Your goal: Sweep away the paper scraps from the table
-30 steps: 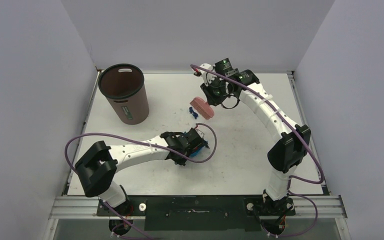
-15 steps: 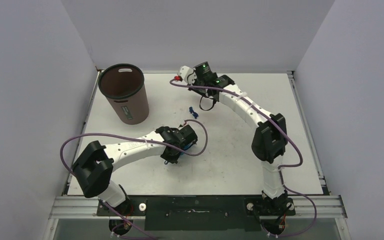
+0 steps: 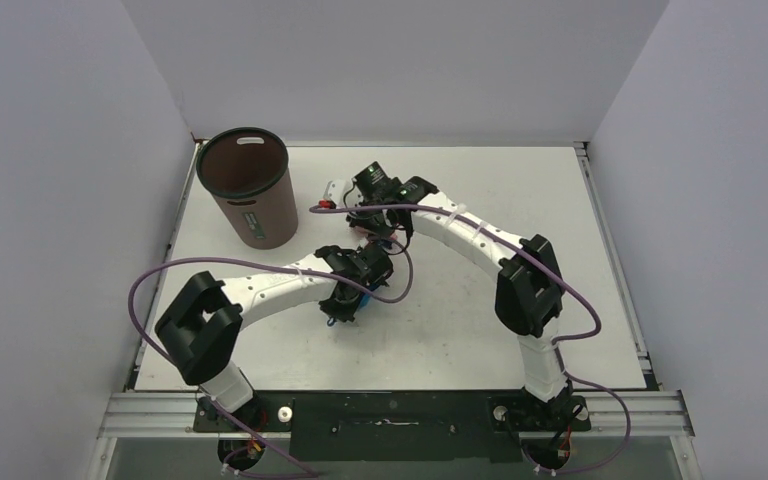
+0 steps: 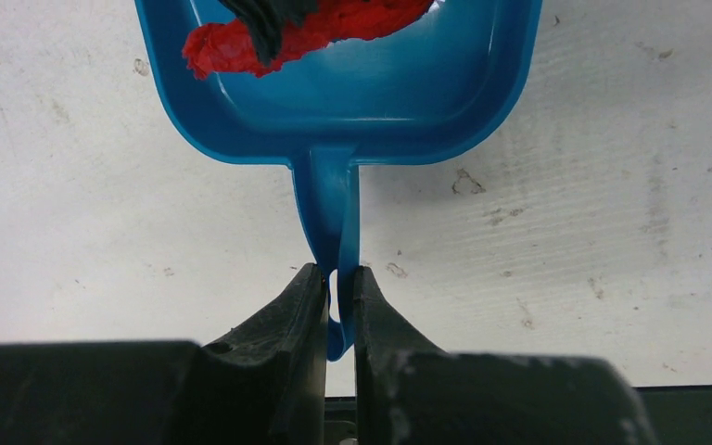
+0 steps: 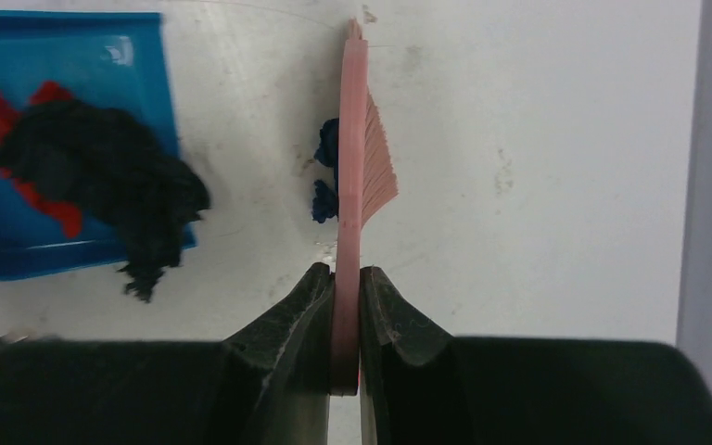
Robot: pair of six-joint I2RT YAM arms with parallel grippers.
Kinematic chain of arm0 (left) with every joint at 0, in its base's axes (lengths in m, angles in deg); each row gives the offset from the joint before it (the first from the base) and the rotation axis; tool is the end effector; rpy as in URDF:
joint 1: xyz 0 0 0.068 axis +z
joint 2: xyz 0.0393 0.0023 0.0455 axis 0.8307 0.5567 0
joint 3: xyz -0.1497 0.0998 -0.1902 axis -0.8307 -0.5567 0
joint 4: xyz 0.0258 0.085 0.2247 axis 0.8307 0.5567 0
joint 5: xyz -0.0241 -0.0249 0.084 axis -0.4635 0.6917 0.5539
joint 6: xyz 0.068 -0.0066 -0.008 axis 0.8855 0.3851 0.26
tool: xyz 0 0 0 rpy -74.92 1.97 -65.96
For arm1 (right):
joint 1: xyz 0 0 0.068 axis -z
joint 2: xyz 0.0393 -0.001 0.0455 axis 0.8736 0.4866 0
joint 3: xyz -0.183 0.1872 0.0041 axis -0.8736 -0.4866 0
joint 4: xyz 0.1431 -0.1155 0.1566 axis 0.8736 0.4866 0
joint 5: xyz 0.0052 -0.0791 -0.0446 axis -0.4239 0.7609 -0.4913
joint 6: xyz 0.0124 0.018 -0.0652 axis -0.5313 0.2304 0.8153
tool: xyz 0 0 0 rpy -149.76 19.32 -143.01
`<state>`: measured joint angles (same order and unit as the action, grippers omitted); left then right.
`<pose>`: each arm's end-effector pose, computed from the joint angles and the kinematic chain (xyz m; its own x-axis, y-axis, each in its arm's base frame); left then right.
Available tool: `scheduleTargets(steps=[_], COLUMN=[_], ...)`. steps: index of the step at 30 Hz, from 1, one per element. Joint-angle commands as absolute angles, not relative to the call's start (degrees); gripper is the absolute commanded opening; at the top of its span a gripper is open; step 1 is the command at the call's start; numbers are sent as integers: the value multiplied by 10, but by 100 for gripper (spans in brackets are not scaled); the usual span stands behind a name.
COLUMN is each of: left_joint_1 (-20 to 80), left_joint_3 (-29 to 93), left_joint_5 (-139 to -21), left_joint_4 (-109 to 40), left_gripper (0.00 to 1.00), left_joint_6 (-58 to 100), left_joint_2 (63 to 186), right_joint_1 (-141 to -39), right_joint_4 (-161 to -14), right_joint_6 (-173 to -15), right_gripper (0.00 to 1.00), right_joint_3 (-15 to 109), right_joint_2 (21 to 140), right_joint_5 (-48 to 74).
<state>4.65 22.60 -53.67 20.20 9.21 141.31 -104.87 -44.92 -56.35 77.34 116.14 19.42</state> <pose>0.1824 -0.2016 0.1815 -0.8542 0.4596 -0.2431 0.4094 0.8828 0.2301 0.3168 0.3073 0.2482 -0.1430 -0.8493 -0.5081 -0.9036 0.3215 -0.2830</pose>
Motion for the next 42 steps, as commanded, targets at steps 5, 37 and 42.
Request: scheduleTargets(steps=[5,37,42], left_joint_1=[52,-6,-14], left_joint_3=[252,161,151], left_joint_5=[-544,-435,-422], left_joint_4=[150,-45,-65], left_gripper=[0,0,0], left_joint_6=[119,130,129], left_joint_2=[1446,1389,1383], right_joint_1=[-1068,-983,-976], right_joint_4=[-329,-329,-330], right_joint_6=[-688,-789,-785], right_gripper=[5,5,5], right_joint_3=[754,735,740], right_joint_2=[1125,1031,1004], right_joint_5=[45,-1,-6])
